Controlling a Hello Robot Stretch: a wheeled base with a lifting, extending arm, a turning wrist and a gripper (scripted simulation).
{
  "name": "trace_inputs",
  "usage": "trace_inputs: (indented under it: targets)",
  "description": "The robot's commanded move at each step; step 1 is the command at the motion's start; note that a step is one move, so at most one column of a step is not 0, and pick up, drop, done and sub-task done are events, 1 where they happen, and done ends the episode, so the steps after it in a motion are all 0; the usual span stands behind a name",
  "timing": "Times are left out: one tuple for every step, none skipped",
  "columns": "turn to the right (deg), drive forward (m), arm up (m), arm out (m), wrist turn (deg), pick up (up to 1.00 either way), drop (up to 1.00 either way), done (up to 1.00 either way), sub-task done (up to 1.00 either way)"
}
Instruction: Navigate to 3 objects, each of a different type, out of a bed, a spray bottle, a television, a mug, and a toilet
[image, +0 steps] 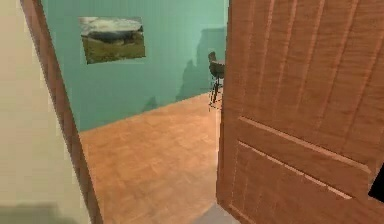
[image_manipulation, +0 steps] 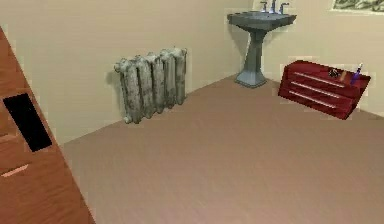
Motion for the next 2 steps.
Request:
trace_inputs:
  targets:
    - [0.0,0.75,0.00,0.00,0.0,0.00,0.00,0.00,0.00]
    - [-18.0,0.00,0.00,0.00,0.0,0.00,0.00,0.00,0.00]
